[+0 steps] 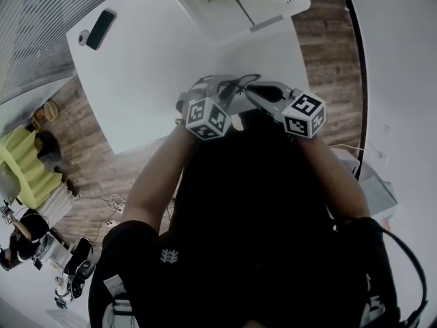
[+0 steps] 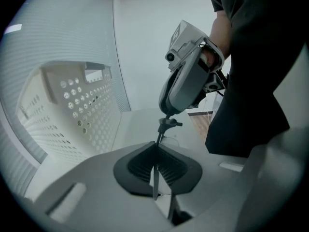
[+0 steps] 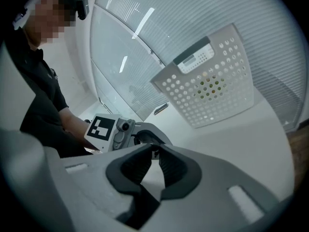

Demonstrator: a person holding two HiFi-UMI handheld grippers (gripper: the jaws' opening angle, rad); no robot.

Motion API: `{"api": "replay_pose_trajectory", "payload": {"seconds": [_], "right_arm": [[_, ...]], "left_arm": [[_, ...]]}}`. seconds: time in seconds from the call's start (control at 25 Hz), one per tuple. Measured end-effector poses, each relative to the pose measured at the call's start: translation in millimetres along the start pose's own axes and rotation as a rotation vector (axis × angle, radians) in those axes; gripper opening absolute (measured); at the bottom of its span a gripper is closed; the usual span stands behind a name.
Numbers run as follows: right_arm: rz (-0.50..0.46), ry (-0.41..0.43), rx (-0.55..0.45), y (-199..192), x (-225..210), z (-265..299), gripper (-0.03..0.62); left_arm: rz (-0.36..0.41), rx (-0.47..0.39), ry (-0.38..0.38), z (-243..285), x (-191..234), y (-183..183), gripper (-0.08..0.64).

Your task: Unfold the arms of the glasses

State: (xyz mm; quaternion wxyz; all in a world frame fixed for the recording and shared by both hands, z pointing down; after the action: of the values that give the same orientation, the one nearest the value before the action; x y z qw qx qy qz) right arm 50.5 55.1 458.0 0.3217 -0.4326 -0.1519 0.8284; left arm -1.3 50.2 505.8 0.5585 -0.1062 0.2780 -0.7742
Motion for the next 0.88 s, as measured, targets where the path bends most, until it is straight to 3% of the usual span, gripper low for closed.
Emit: {"api": "replay_pose_trajectory", "payload": {"seconds": [0.2, 0.32, 0.52, 0.72, 0.88], "right_arm": [[-0.011, -0.008, -0.017, 4.0, -10.7, -14.4, 0.041], [-0.073, -0.043, 0.027, 3.3, -19.8, -21.2, 0.041], [-0.294, -0.131, 0.193, -4.2, -31.4, -15.9, 0.041], [-0.617, -0.158, 0.351, -15.4, -26.9, 6.7, 0.045], [-0.728, -0.212, 0.383, -8.1, -29.9, 14.8, 0.049]], "left_arm": [[-0.008, -0.01, -0.009, -1.6, 0.3, -1.6, 0.005], [-0.013, -0.012, -0.017, -2.9, -0.9, -0.5, 0.005], [-0.016, -0.015, -0.018, -6.2, -0.8, -1.1, 0.005], [-0.016, -0.012, -0.021, -4.2, -1.1, -1.3, 0.005], [-0.015, -0.008, -0.023, -4.8, -0.8, -2.4, 0.005]]}}
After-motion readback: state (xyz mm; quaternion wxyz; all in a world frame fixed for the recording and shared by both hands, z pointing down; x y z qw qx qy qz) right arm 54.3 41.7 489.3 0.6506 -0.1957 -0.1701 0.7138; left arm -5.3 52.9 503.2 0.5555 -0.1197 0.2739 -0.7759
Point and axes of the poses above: the fingertips, and each gripper's own axes: z forward along the fingers, x to its left, y out of its top, the point moved 3 cm from there along -z, backward along the fingers, and after that the axes turned 14 degrees about x, right-handed, at the moved point
